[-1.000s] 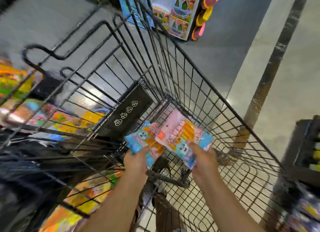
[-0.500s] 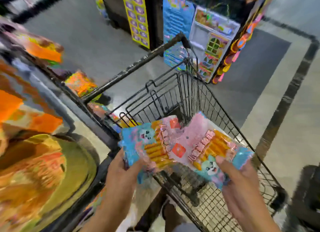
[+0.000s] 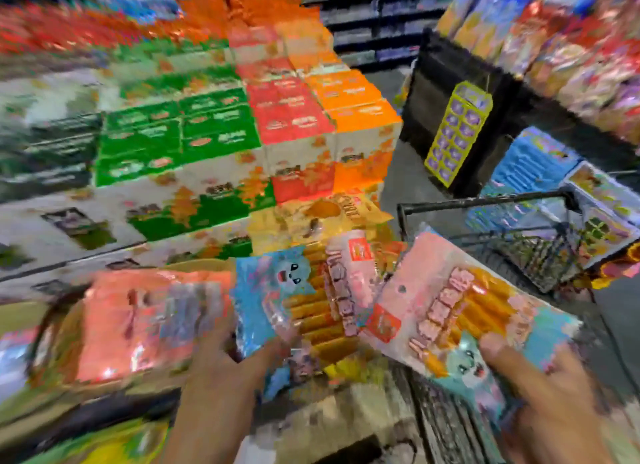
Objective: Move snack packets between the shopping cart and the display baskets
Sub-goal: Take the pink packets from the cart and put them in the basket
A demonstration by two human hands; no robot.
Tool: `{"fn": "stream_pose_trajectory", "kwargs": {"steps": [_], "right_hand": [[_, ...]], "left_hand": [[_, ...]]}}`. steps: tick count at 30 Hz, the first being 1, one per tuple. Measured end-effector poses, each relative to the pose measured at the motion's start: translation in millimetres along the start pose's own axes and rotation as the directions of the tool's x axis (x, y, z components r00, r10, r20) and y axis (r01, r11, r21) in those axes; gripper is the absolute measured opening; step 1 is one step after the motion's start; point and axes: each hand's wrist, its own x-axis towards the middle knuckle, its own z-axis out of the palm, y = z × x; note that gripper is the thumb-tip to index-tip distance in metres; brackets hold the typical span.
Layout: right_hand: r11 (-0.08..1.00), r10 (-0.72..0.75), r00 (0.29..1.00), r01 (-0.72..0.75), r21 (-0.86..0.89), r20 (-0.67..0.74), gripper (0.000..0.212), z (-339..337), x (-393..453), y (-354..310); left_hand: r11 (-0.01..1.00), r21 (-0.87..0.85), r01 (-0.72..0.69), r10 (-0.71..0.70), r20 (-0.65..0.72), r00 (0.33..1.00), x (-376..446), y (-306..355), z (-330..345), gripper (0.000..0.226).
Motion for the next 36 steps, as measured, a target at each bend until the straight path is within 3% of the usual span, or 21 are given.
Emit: {"fn": "stream_pose_trajectory", "kwargs": {"steps": [3, 7, 10, 14, 18, 23, 25, 28, 31, 34, 36], "right_hand": [[0.999, -0.042, 0.989, 0.038, 0.033, 0.142, 0.046, 54.4, -36.5, 23.8], [1.0, -0.012, 0.963, 0.012, 0.0, 0.271, 0.06, 117.9, -77.8, 52.2], [0.998, 0.013, 0.93, 0.011, -0.063, 0.368, 0.058, 163.4, -99.1, 66.4], [0.991, -0.002, 0.888, 0.064, -0.12, 0.46, 0.047, 219.9, -114.6, 83.5], [0.982, -0.015, 0.833, 0.117, -0.15, 0.553, 0.041, 266.0, -116.9, 101.4], [0.959, 0.033, 0.804, 0.141, -0.245, 0.593, 0.06, 316.2, -107.5, 124.3], [0.933, 0.086, 0.784, 0.154, -0.327, 0.615, 0.08, 332.9, -100.9, 129.3], [0.914, 0.129, 0.76, 0.159, -0.374, 0.638, 0.095, 353.3, -93.0, 133.0], [0.897, 0.13, 0.753, 0.188, -0.401, 0.645, 0.089, 371.7, -95.7, 136.8], [0.898, 0.125, 0.757, 0.188, -0.398, 0.641, 0.081, 386.5, -108.3, 142.7], [0.896, 0.13, 0.77, 0.179, -0.407, 0.625, 0.066, 394.8, -118.8, 149.4]], "left_hand": [[0.999, -0.034, 0.02, -0.025, -0.154, 0.988, -19.8, -8.0, -80.7, 0.057], [0.997, -0.075, 0.012, -0.035, -0.311, 0.95, -48.2, -16.2, -171.7, 0.056], [0.998, -0.063, 0.016, -0.042, -0.441, 0.896, -67.3, -25.4, -228.0, 0.054], [0.999, -0.042, -0.012, -0.011, -0.508, 0.861, -77.8, -36.1, -293.3, 0.04], [1.0, -0.009, -0.012, 0.006, -0.53, 0.848, -67.2, -43.3, -358.3, 0.037], [0.991, 0.066, 0.117, -0.058, -0.574, 0.817, -31.3, -58.2, -435.8, 0.019], [0.978, 0.135, 0.158, -0.049, -0.587, 0.808, -14.5, -64.3, -457.1, 0.014], [0.962, 0.204, 0.179, -0.041, -0.541, 0.84, 13.8, -76.0, -480.0, 0.016], [0.954, 0.195, 0.226, -0.12, -0.443, 0.888, 38.6, -91.6, -497.3, 0.023], [0.943, 0.132, 0.304, -0.245, -0.341, 0.908, 63.1, -110.6, -503.7, 0.006], [0.927, 0.1, 0.362, -0.316, -0.314, 0.896, 80.6, -128.1, -506.0, 0.02]]}}
